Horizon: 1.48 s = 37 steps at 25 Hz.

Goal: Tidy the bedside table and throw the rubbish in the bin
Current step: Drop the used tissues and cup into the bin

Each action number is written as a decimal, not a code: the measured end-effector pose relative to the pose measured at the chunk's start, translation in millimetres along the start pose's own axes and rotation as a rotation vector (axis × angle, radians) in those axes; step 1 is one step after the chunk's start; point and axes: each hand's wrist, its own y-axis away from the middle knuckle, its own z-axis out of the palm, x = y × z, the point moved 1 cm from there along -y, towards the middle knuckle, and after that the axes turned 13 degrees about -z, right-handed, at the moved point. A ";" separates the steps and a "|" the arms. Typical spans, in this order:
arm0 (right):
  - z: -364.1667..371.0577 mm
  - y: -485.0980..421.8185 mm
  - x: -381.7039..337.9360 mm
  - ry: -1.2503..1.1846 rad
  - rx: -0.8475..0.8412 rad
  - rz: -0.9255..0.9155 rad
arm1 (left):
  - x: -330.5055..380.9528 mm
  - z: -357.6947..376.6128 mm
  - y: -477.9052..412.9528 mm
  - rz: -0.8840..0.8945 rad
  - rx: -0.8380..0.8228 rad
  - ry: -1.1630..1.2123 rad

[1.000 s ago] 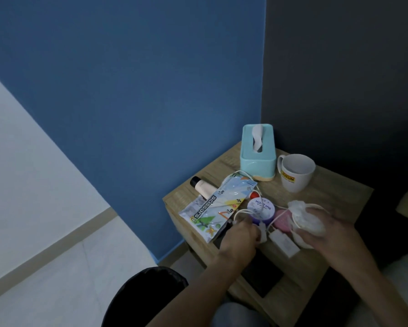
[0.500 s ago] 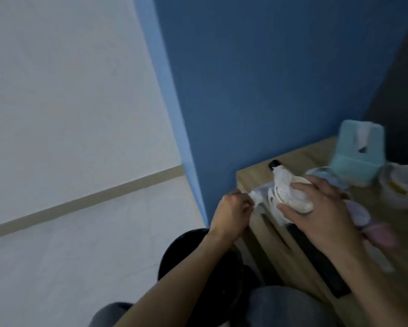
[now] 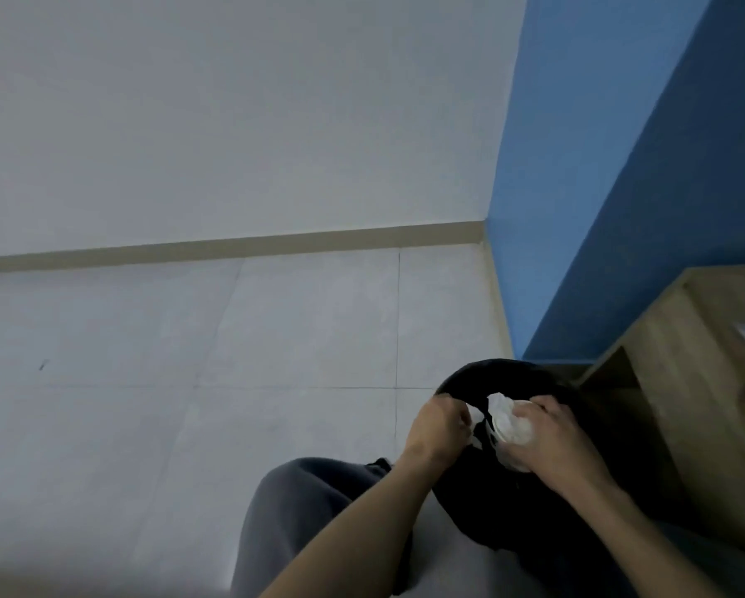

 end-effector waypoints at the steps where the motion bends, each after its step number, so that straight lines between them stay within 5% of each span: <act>1: 5.7 -1.0 2.7 -0.008 -0.019 0.018 | -3.4 5.2 -2.8 -0.002 -0.031 -0.002; 8: -5.2 3.0 25.0 -0.010 -0.039 0.021 | 9.6 24.5 -22.7 0.095 -0.059 -0.118; 16: -131.5 59.9 47.8 -0.008 0.522 -0.101 | 172.2 9.1 9.8 0.477 0.034 0.045; 21: -222.7 128.5 84.5 0.105 0.814 0.029 | 277.1 37.9 49.4 0.678 -0.022 0.032; 26: -234.4 172.3 168.5 -0.055 0.549 0.453 | 321.6 83.0 55.7 0.493 -0.077 -0.297; 28: -221.9 174.1 188.1 0.059 0.413 0.524 | 324.7 95.7 51.8 0.456 -0.080 -0.378; 37: -202.5 172.2 206.3 0.147 0.326 0.539 | 339.6 108.8 37.3 0.509 0.016 -0.426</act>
